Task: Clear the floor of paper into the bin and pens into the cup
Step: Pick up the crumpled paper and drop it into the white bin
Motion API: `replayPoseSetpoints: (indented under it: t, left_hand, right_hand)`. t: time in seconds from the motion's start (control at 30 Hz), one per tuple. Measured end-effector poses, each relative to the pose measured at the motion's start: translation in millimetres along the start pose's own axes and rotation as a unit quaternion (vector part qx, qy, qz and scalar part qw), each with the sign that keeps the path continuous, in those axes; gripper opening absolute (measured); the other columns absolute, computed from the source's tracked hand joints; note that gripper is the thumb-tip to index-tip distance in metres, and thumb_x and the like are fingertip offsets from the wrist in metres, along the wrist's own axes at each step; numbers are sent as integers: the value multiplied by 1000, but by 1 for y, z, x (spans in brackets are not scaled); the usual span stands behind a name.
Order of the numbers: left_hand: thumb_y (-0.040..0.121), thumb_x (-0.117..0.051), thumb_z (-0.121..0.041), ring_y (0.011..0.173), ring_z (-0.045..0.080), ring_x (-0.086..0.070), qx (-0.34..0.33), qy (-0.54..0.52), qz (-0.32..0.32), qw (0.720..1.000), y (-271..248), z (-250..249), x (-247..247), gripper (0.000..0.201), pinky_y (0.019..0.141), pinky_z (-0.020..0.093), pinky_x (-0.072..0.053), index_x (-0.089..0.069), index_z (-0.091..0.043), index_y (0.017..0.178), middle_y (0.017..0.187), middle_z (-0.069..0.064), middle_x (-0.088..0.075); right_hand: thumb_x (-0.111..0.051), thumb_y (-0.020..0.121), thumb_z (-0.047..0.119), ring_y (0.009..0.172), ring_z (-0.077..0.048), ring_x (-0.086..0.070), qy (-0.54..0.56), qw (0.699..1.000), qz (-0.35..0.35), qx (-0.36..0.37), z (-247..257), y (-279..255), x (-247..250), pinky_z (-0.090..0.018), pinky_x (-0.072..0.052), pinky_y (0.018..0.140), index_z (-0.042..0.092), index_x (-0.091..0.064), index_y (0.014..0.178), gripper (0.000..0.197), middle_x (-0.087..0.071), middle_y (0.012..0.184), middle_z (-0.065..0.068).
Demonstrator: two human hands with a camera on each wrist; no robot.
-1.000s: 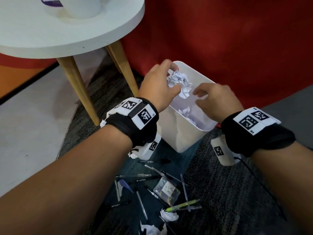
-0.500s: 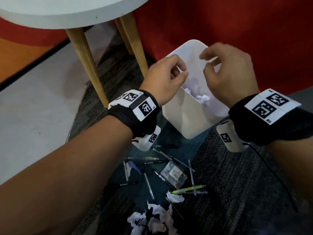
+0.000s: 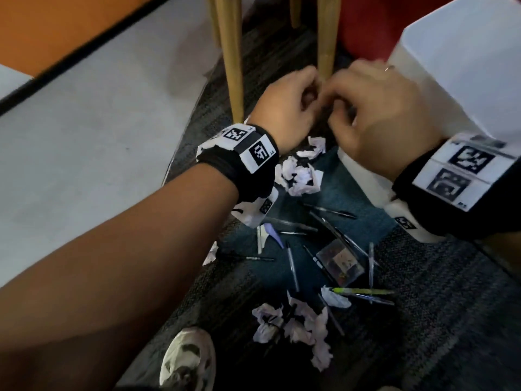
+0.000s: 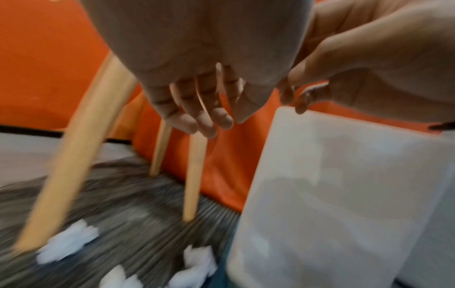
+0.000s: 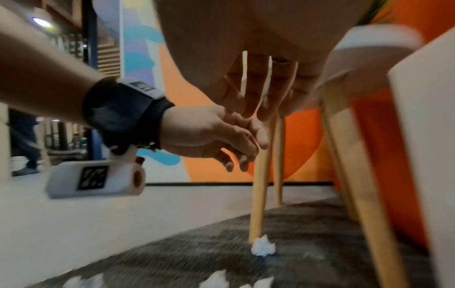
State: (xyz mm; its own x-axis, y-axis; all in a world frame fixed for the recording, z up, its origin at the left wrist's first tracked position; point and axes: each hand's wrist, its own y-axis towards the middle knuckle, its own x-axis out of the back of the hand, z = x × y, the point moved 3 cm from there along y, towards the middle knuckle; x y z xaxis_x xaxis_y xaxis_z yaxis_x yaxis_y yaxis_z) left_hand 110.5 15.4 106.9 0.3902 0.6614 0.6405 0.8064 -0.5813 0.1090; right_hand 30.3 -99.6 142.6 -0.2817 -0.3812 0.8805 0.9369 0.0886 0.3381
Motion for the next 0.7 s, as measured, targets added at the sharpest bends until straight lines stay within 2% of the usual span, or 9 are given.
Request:
replayPoseSetpoints:
  t: [0.1, 0.13, 0.27, 0.33, 0.4, 0.47, 0.57, 0.63, 0.7]
  left_hand:
    - [81, -56, -8, 76, 15, -54, 100, 64, 92, 989, -33, 53, 3, 15, 71, 29, -45, -59, -21, 87, 78, -5, -58]
    - [81, -57, -7, 81, 19, -57, 139, 81, 124, 979, -46, 73, 3, 16, 73, 29, -45, -62, -18, 91, 81, -3, -60]
    - [87, -55, -10, 101, 27, -61, 271, 144, 222, 925, -110, 152, 6, 20, 79, 24, -41, -68, -17, 101, 102, 7, -68]
    - [87, -57, -11, 106, 28, -61, 324, 171, 260, 894, -147, 191, 12, 21, 86, 27, -44, -67, -19, 104, 111, 8, -67]
    - [84, -60, -11, 109, 30, -60, 355, 197, 280, 870, -181, 226, 20, 31, 91, 32, -46, -66, -21, 112, 118, 11, -64]
    - [81, -64, -14, 108, 35, -59, 376, 212, 283, 857, -204, 249, 20, 47, 94, 37, -48, -58, -27, 126, 123, 14, -56]
    - [81, -67, -24, 113, 34, -56, 387, 217, 279, 852, -227, 269, 18, 63, 99, 37, -46, -43, -40, 137, 136, 8, -44]
    - [82, -69, -30, 121, 31, -49, 380, 208, 284, 855, -231, 271, 14, 65, 103, 37, -42, -41, -36, 140, 145, 7, -36]
    - [83, -70, -31, 124, 30, -47, 377, 204, 288, 856, -232, 271, 9, 59, 104, 37, -41, -46, -30, 137, 144, 11, -36]
  right_hand:
    - [-53, 79, 12, 85, -34, -56, 29, 991, 124, 48, 36, -15, -59, -42, -47, 73, 17, -65, 92, 18, -60, 92, -9]
    - [-56, 79, 12, 86, -33, -57, 37, 981, 180, 67, 50, -23, -80, -41, -48, 73, 17, -66, 93, 17, -61, 93, -7]
    - [-52, 90, 17, 107, -25, -53, 44, 899, 410, 145, 103, -61, -161, -41, -49, 86, 25, -62, 111, 25, -59, 108, 1]
    - [-48, 94, 16, 115, -26, -49, 42, 857, 488, 161, 126, -78, -194, -42, -47, 90, 25, -57, 122, 31, -56, 117, -1]
    - [-46, 95, 13, 120, -29, -44, 54, 839, 517, 162, 145, -91, -219, -44, -45, 93, 24, -54, 129, 36, -52, 127, -5]
    - [-48, 94, 12, 131, -32, -34, 61, 844, 509, 155, 155, -102, -234, -45, -39, 102, 24, -52, 132, 40, -40, 143, -6]
    - [-52, 93, 16, 144, -33, -15, 47, 851, 495, 168, 169, -107, -247, -48, -27, 110, 28, -55, 130, 39, -22, 157, -4]
    - [-52, 95, 19, 147, -36, -6, 36, 842, 509, 177, 173, -108, -253, -51, -21, 113, 32, -56, 131, 38, -11, 160, 0]
    - [-48, 99, 21, 147, -40, 0, 18, 820, 543, 179, 171, -106, -259, -54, -16, 115, 33, -51, 137, 40, -2, 162, 3]
